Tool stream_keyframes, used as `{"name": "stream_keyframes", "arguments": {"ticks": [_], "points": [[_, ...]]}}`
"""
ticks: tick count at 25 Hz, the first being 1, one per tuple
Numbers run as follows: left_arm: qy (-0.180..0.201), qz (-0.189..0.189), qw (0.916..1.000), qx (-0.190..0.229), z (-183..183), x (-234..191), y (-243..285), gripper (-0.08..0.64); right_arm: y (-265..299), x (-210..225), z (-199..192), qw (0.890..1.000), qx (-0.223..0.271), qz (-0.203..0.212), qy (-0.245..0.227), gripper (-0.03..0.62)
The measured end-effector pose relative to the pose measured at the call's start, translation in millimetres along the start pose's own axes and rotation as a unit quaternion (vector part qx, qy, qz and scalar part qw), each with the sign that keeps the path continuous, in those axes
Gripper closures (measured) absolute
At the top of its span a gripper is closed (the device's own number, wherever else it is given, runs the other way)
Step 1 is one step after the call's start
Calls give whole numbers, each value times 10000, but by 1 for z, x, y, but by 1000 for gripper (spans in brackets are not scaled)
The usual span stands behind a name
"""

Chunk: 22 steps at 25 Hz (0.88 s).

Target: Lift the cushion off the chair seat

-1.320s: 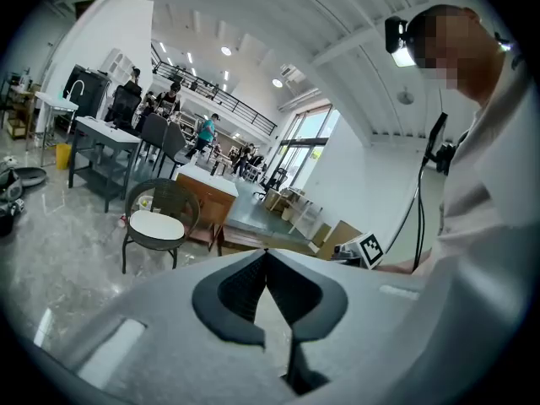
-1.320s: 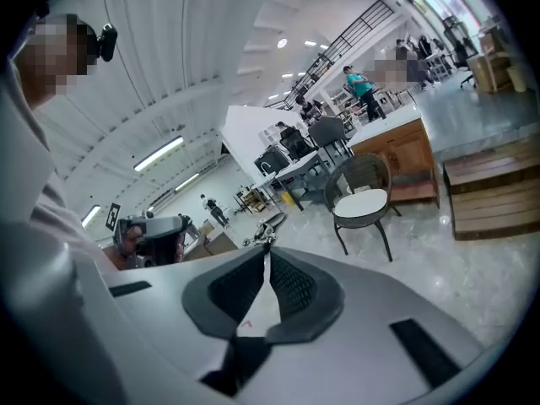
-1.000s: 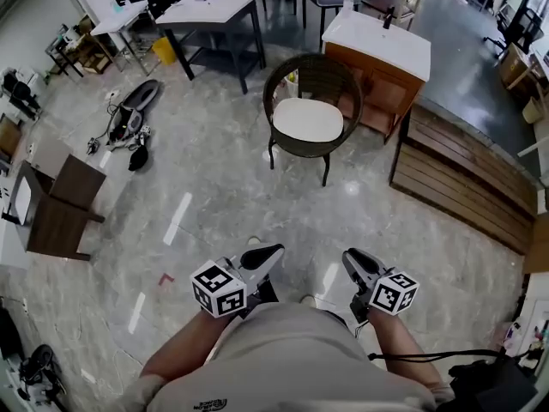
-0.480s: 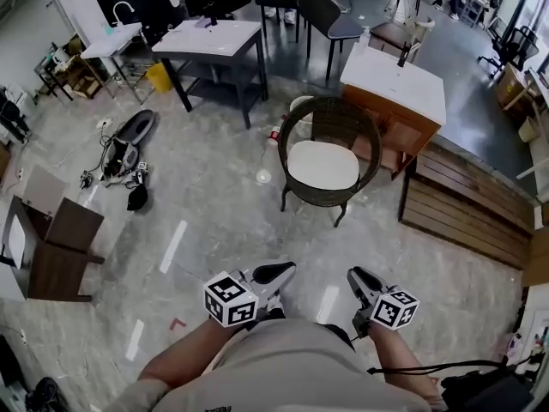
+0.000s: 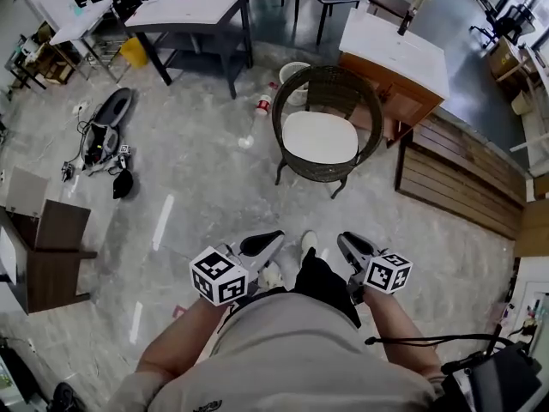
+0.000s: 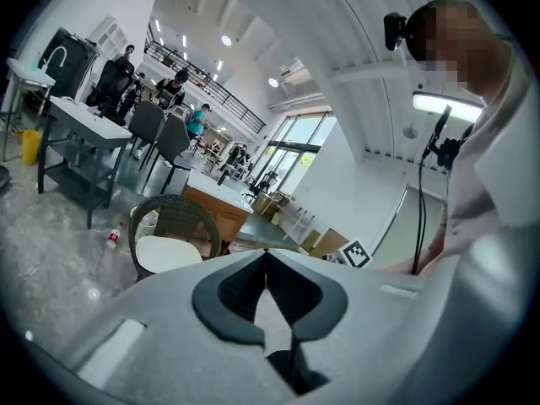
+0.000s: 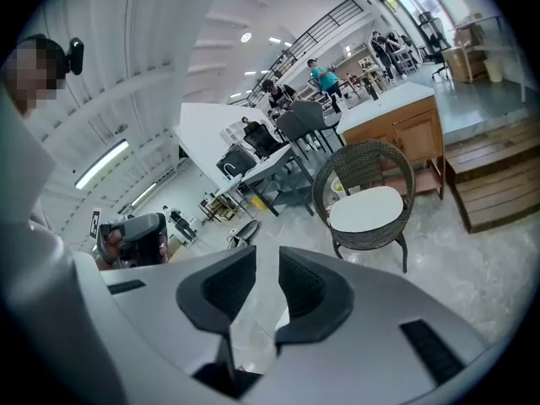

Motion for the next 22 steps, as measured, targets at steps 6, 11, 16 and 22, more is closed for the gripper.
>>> {"name": "stream_keyframes", "arguments": {"ticks": [6,11,16,22], "points": [[-123,219,9996,-86,11,-39,18,552,57,58,14,9989,-64,-132,441,514],[-172,432,9983,-356,23,-82,51,552,115,123,37,9973,-105,-339,648,505],[-272,374,9961,-753,28,-125,111,552,168,195,47,9938,-172,-571,935,490],[-179,118,9902,-1378,31,-167,202,552,223,279,46,9849,-255,-848,1485,468]]}}
Point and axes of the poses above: the fingertips, and each gripper's own axes: y forward along the fingers, x to its right, z out of its top, the point moved 4 cm from there along -y, backward along the fingers
